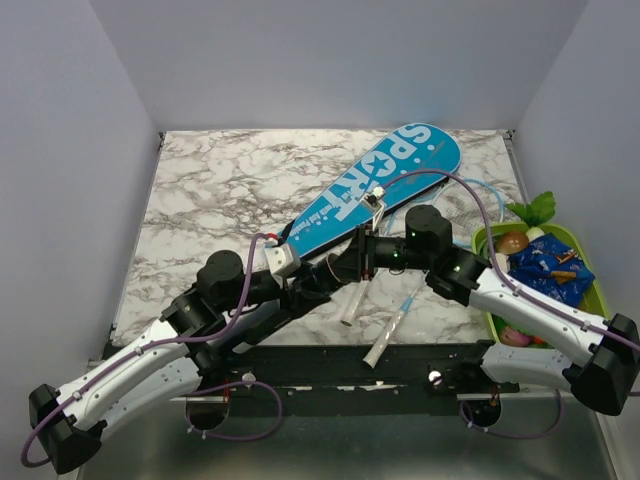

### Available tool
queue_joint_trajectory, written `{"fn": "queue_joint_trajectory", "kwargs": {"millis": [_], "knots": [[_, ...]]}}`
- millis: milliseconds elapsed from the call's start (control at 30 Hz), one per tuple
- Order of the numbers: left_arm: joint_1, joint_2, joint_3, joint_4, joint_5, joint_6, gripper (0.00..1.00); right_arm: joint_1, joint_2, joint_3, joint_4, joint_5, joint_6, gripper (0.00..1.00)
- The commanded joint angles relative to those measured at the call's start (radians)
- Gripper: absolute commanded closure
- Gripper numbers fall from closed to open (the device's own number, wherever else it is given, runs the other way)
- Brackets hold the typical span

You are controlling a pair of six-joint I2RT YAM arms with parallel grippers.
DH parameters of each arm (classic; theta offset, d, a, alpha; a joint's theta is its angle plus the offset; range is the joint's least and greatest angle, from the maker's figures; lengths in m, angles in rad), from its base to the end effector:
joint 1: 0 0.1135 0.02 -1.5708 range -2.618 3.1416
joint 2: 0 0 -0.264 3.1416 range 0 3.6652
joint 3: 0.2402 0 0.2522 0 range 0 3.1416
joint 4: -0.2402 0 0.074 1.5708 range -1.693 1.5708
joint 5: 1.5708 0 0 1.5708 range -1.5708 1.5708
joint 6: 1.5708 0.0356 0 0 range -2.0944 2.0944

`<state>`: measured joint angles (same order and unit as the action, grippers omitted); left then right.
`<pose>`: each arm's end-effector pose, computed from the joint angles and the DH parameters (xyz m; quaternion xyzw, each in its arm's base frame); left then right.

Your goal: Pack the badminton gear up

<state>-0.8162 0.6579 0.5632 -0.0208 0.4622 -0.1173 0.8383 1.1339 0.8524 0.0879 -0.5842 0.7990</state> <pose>0.1020 -0.1317 0.2993 0.3920 0.6308 -0.4441 0.5012 0.1606 0.2080 0.3223 -0.1975 0.7357 0.5963 0.2534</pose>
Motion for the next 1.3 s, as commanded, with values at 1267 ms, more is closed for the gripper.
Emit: {"fn": "queue_joint_trajectory", "kwargs": {"millis": [1267], "knots": [[0.000, -0.052, 0.032, 0.024, -0.054, -0.027, 1.00, -0.283, 0.134, -0.052, -0.631, 0.801, -0.096, 0.55]]}}
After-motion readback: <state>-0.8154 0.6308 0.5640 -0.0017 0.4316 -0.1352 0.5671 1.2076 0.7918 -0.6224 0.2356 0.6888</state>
